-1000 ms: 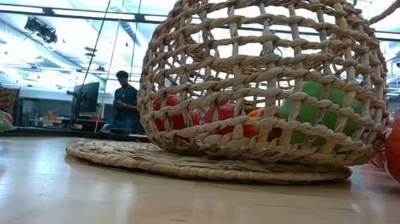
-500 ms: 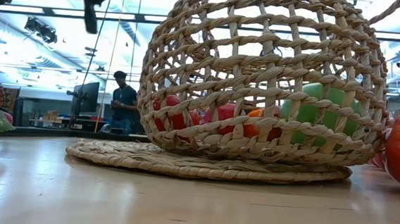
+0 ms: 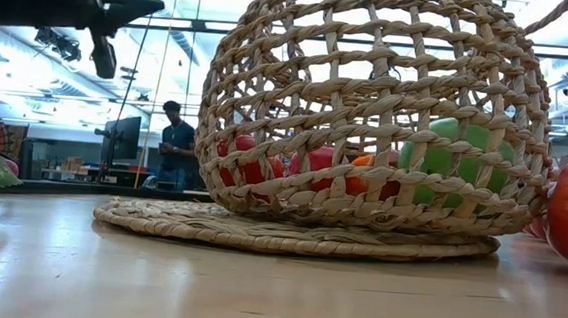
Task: Build produce basket
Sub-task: Put the red apple into the brown basket
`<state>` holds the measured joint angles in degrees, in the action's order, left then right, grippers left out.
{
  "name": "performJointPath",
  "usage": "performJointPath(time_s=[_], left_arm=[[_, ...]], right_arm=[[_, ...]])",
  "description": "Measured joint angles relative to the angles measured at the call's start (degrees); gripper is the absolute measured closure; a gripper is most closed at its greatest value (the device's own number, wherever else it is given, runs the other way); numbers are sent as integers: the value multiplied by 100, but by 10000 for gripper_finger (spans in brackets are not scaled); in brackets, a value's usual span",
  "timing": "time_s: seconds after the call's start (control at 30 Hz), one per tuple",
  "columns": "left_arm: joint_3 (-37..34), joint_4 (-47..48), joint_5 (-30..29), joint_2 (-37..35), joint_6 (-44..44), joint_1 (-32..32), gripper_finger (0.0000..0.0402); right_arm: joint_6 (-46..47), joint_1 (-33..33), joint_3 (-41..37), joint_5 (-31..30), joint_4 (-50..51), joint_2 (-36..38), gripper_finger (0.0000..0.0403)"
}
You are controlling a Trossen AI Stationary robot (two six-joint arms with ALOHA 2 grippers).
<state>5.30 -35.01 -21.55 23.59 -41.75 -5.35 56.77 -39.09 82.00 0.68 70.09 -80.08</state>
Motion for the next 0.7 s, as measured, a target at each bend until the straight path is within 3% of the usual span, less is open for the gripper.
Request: performJointPath(time_s=[0.3, 0.43, 0.7], left_arm=[[-476, 259, 350, -307, 121, -311, 390], [-474, 706, 341, -301, 10, -434, 390], [-474, 1104, 342, -301, -112, -465, 390]], right_arm=[[1737, -424, -1095, -682, -1799, -488, 35], [1961, -610, -1185, -785, -1869, -954, 35], [2335, -900, -1277, -1910, -1944, -1454, 42]])
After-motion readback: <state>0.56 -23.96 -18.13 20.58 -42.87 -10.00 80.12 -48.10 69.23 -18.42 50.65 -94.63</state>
